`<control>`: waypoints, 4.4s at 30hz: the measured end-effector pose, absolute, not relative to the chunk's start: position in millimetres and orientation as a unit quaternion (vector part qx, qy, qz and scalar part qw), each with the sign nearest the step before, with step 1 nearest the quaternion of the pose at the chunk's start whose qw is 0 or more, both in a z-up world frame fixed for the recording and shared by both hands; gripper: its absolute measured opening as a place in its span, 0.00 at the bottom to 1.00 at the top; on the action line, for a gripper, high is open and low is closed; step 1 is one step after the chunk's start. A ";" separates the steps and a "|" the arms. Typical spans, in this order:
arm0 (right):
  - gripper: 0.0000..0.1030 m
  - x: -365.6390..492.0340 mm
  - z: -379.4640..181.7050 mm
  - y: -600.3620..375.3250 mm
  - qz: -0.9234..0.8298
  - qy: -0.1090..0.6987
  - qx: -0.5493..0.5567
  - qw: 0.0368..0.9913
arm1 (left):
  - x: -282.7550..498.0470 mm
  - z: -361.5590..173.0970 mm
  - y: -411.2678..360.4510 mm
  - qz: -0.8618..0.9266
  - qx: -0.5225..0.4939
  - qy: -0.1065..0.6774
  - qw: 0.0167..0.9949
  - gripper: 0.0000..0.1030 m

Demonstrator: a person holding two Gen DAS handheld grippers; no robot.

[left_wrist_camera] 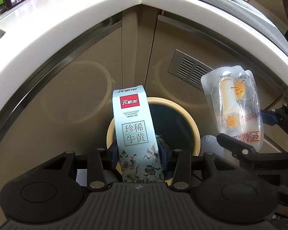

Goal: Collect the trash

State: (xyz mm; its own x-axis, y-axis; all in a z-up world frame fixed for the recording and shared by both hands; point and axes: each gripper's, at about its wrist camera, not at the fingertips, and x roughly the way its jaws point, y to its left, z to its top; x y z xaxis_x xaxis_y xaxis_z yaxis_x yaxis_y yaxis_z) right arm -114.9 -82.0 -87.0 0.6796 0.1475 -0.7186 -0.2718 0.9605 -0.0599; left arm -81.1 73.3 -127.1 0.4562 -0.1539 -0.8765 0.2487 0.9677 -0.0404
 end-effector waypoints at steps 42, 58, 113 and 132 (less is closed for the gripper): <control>0.68 -5.7 -223.5 -83.9 0.122 0.520 -0.053 0.844 | 23.8 -267.5 41.8 -0.099 0.056 0.642 0.758 0.45; 0.68 12.8 -238.4 -76.2 0.114 0.541 -0.068 0.831 | 35.4 -285.4 27.1 -0.104 0.080 0.657 0.743 0.45; 1.00 -85.1 -151.4 -61.9 0.083 0.362 -0.195 0.908 | -70.4 -185.7 55.4 -0.071 0.120 0.523 0.841 1.00; 1.00 -92.1 -148.6 -63.8 0.077 0.364 -0.186 0.910 | -72.7 -183.2 50.9 -0.081 0.141 0.523 0.837 1.00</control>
State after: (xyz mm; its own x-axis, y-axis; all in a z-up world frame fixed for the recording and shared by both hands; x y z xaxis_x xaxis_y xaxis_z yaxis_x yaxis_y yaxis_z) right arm -92.1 -63.8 -148.6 0.7238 0.0039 -0.6900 -0.2748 0.9189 -0.2830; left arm -72.7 50.9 -183.2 0.4400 0.0121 -0.8979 0.2830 0.9471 0.1514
